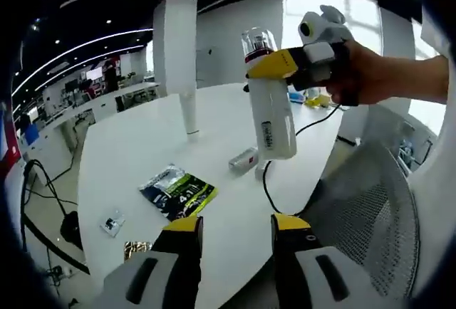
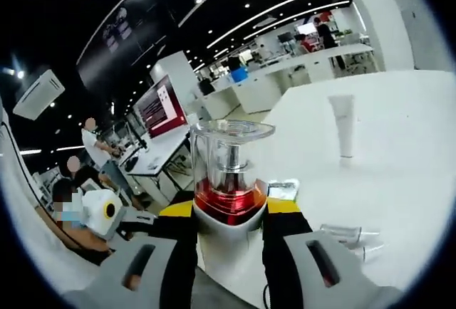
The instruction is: Arrange the skincare products in the storage area until every visible bottle or jar stands upright without overlapping.
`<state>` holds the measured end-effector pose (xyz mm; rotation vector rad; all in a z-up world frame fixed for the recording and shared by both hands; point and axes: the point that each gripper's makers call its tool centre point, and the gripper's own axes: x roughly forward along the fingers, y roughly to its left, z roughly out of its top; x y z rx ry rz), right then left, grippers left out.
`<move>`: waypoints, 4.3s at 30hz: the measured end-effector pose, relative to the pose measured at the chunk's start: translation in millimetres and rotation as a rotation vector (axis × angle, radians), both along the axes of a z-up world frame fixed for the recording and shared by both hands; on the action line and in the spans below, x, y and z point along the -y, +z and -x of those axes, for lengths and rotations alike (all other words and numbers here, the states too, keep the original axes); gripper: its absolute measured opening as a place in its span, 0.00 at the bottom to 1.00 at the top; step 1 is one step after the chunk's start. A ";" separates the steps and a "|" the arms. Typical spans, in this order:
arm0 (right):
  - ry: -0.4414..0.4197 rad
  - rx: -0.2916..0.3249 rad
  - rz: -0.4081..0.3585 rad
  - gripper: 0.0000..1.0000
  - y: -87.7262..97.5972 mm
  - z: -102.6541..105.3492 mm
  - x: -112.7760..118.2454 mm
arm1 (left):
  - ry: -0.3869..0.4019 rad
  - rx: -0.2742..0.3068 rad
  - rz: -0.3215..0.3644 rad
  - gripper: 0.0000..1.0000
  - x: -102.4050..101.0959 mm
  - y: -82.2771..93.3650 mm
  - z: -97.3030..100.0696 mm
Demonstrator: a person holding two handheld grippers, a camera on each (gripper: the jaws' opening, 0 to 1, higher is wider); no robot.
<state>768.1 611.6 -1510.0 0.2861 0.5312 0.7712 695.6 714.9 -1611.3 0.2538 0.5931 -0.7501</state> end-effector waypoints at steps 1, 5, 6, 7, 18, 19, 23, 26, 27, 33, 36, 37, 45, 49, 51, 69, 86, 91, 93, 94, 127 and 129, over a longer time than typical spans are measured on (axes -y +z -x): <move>-0.001 0.001 0.001 0.31 0.1 -0.2 0.5 | -0.011 0.020 -0.021 0.39 -1.9 -0.8 -1.5; -0.010 0.013 0.004 0.31 0.8 -1.2 5.0 | -0.052 0.051 -0.136 0.40 -15.5 -16.3 -3.0; -0.009 0.013 0.006 0.31 0.6 -1.3 5.6 | -0.051 0.041 -0.142 0.40 -16.8 -22.8 -1.4; -0.009 0.012 0.009 0.31 -0.2 -1.8 8.1 | -0.050 0.036 -0.137 0.40 -16.7 -26.2 -0.2; -0.024 0.017 0.053 0.31 -7.0 -17.0 18.0 | -0.029 -0.099 -0.215 0.29 -30.8 -62.8 11.2; -0.027 0.017 0.051 0.31 -6.8 -19.6 19.0 | -0.055 -0.149 -0.241 0.29 -30.7 -71.4 17.6; -0.051 0.013 0.034 0.31 -1.0 -34.6 26.7 | -0.061 -0.125 -0.280 0.28 -33.4 -72.1 16.7; -0.065 0.025 0.049 0.31 4.5 -47.9 31.7 | -0.025 -0.144 -0.226 0.30 -34.1 -69.0 14.9; -0.067 0.035 0.067 0.31 6.0 -51.6 33.1 | -0.025 -0.146 -0.221 0.31 -33.7 -68.8 15.3; -0.063 0.066 0.117 0.31 13.6 -76.2 37.9 | -0.046 -0.161 -0.149 0.37 -21.8 -64.6 19.5; -0.053 0.067 0.144 0.31 12.0 -84.2 38.6 | -0.032 -0.191 -0.164 0.37 -25.3 -70.2 20.2; -0.052 0.062 0.150 0.31 10.2 -86.9 38.6 | -0.033 -0.193 -0.176 0.37 -26.9 -71.9 21.1; -0.029 0.045 0.202 0.31 5.6 -93.7 39.3 | -0.029 -0.202 -0.166 0.37 -27.6 -71.4 21.7; -0.052 0.057 0.228 0.31 6.2 -101.6 48.2 | -0.015 -0.199 -0.152 0.37 -28.0 -68.9 19.8; -0.057 0.059 0.243 0.31 3.3 -104.7 51.0 | -0.007 -0.211 -0.149 0.37 -28.5 -70.4 19.6; -0.082 0.062 0.297 0.31 -17.1 -133.5 75.0 | 0.010 -0.107 -0.204 0.30 -29.6 -62.6 6.6; -0.093 0.012 0.364 0.31 -64.9 -171.9 98.9 | 0.016 -0.123 -0.262 0.30 -32.7 -74.4 9.8; -0.081 0.015 0.392 0.31 -74.6 -175.6 98.4 | 0.001 -0.136 -0.272 0.29 -31.5 -81.2 13.7; -0.076 0.018 0.403 0.31 -78.3 -176.3 98.2 | -0.004 -0.134 -0.272 0.29 -31.5 -81.7 14.4; -0.074 0.019 0.408 0.31 -79.8 -176.5 98.4 | -0.004 -0.133 -0.273 0.29 -32.0 -81.8 14.3; -0.050 0.090 0.461 0.31 -98.5 -222.6 102.2 | 0.017 -0.175 -0.261 0.25 -41.4 -93.1 17.2; -0.052 0.094 0.468 0.31 -99.8 -224.9 104.1 | 0.016 -0.178 -0.264 0.25 -41.3 -93.9 17.8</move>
